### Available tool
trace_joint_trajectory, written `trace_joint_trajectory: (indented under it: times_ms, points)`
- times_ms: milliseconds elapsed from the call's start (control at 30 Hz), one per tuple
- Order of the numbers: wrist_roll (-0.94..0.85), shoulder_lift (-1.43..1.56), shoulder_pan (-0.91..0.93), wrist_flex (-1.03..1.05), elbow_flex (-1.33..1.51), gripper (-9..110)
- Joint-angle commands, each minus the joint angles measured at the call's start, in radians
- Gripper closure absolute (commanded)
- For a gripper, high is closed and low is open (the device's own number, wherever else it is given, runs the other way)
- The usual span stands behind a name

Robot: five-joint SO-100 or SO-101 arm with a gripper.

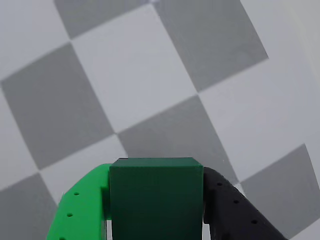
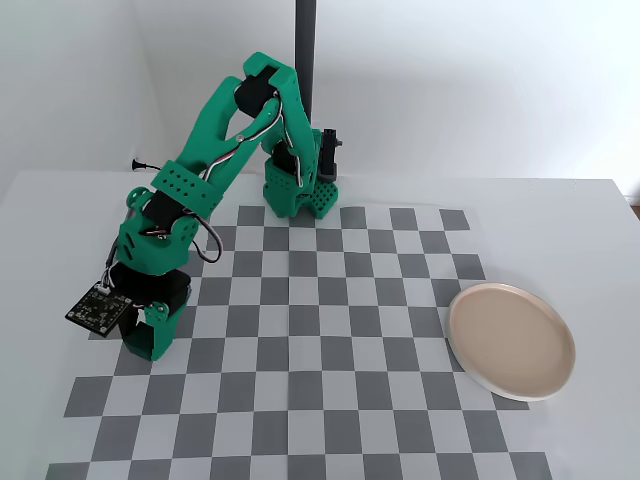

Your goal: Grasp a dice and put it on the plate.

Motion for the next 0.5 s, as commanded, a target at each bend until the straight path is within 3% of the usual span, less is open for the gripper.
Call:
trace_joint_trajectory:
  times_ms: [0,467]
  points:
    - [0.055,0.198,-0.092,0.000,-0.021,106]
    - [0.147,0.462,-0.345,0.166,-0.017,106]
